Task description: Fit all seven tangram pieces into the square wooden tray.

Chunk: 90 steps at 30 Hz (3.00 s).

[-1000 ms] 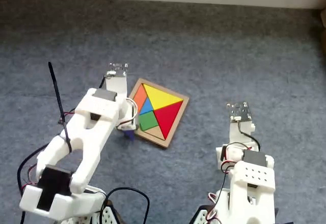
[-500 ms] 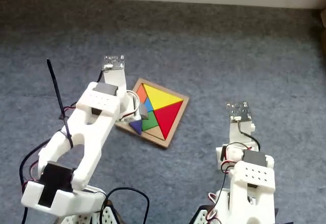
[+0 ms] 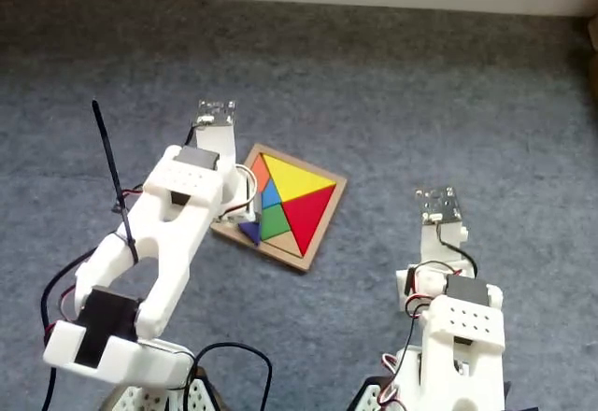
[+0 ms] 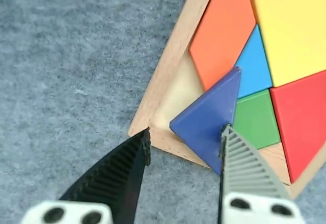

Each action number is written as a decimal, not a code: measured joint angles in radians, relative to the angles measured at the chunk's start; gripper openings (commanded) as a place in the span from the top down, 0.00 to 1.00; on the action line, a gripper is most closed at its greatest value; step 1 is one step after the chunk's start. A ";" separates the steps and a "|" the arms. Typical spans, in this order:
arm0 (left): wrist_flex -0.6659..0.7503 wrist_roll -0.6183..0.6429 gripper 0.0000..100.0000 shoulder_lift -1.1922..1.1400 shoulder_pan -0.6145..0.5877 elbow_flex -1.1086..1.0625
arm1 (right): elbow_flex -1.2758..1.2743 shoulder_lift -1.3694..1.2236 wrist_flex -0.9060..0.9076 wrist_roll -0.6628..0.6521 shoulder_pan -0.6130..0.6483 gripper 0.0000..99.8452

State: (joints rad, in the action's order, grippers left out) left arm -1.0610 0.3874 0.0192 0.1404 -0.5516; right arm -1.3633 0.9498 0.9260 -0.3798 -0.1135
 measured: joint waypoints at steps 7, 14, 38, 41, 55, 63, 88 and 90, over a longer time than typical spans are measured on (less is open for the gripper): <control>0.008 0.002 0.79 -0.017 -0.048 0.005 | -0.060 0.000 -0.051 0.000 0.000 0.99; 0.011 0.005 0.79 -0.029 -0.063 -0.028 | -0.078 0.000 -0.091 0.000 0.000 0.99; 0.011 -0.110 0.85 0.661 -0.049 -0.321 | -0.078 0.000 -0.094 0.000 0.000 0.99; 0.064 -0.146 0.95 0.796 -0.092 -0.430 | -0.078 0.000 -0.094 0.000 0.000 0.99; 0.203 -0.255 0.99 1.232 -0.112 -0.764 | -0.080 0.026 -0.094 0.051 0.000 0.99; 0.203 -0.321 0.99 1.491 -0.181 -0.947 | -0.249 0.374 -0.051 0.051 0.002 0.99; -0.117 -0.555 0.99 1.766 -0.230 -1.125 | -0.313 0.870 0.170 0.135 0.021 0.99; -0.178 -0.555 0.99 1.766 -0.230 -1.125 | -0.313 0.870 0.170 0.138 0.025 0.99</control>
State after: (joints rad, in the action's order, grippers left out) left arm -1.2390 -0.1680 1.7852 -0.0898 -1.6763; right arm -1.6763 1.8197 1.0963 -0.2417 -0.0890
